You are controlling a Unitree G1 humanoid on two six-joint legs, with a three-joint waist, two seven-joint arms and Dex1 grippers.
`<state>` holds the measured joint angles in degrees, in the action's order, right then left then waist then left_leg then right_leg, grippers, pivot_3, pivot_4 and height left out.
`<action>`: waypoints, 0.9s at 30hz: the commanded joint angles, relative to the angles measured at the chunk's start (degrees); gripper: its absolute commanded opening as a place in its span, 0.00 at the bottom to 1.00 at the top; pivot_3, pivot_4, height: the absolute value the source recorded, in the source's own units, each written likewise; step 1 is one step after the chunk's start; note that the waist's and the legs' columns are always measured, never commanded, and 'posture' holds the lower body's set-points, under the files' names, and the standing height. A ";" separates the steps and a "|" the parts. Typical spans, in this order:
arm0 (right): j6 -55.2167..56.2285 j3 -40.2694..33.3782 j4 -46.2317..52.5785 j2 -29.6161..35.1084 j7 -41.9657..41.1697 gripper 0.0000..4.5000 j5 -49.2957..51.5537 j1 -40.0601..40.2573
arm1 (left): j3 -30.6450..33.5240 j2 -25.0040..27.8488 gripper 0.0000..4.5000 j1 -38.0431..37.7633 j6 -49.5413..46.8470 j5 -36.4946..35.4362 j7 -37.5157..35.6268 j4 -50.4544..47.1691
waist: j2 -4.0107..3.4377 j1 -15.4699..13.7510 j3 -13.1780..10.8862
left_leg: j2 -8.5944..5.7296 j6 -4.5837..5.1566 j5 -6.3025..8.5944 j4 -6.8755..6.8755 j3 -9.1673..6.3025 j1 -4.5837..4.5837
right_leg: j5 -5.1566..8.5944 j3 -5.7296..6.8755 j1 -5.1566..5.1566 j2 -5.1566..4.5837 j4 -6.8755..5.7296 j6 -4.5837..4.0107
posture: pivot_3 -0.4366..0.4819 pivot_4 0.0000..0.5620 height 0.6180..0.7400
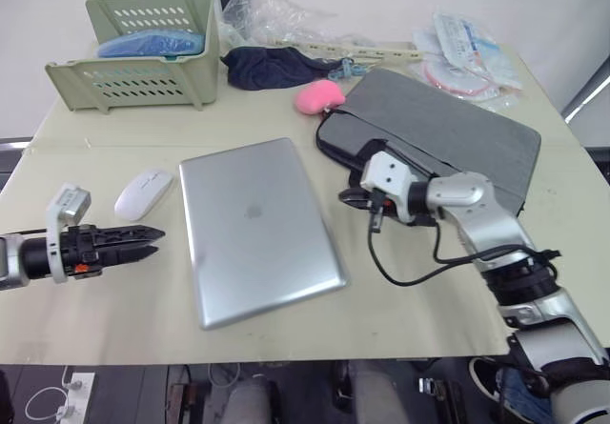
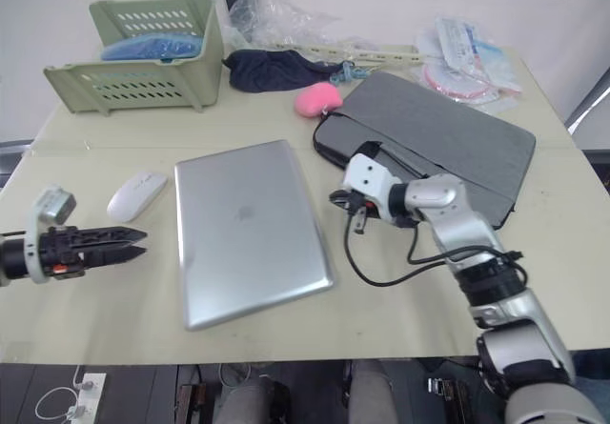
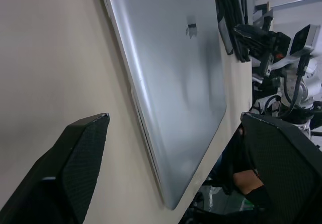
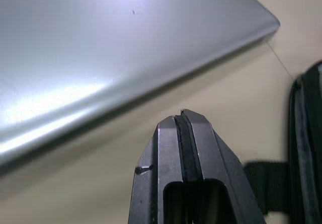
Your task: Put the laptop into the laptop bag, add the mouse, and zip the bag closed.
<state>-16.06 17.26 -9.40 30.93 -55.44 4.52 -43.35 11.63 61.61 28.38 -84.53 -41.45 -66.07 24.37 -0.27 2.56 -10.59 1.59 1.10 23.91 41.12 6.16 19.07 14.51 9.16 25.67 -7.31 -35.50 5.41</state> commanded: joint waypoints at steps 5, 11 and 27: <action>3.16 -0.37 -4.76 -2.24 2.54 0.01 -4.18 -2.00 | 1.35 -3.76 1.00 0.42 -1.18 -0.87 3.25 -0.13 | 0.02 0.27 0.01 | -0.03 0.00 0.00 0.01 -0.12 0.08 | 0.00 0.03 0.00 -0.04 0.00 0.00 | 0.48 0.27 1.00; 2.68 0.67 -7.21 -4.59 3.20 0.01 -6.62 -2.36 | 5.29 -6.92 1.00 -1.74 -2.24 -1.71 6.96 -1.20 | 0.01 0.72 0.01 | 0.00 -0.01 -0.01 0.05 -0.15 0.01 | 0.00 0.00 -0.01 -0.05 -0.07 0.00 | 0.48 0.27 1.00; 7.99 2.45 -16.62 -14.07 5.23 0.01 -8.71 -5.38 | 7.91 -16.12 1.00 -1.22 -3.04 -2.63 13.39 -4.47 | -0.02 0.55 0.07 | -0.06 -0.03 -0.02 0.15 -0.32 -0.11 | 0.00 -0.03 -0.20 -0.15 -0.16 0.00 | 0.48 0.27 1.00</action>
<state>-9.57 18.74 -27.53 19.85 -49.63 -4.79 -48.89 19.78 47.84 28.18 -86.71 -43.40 -54.51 21.03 -0.29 3.11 -10.53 1.53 1.07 23.89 41.29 5.81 18.96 14.50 9.13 25.46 -7.46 -35.66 5.42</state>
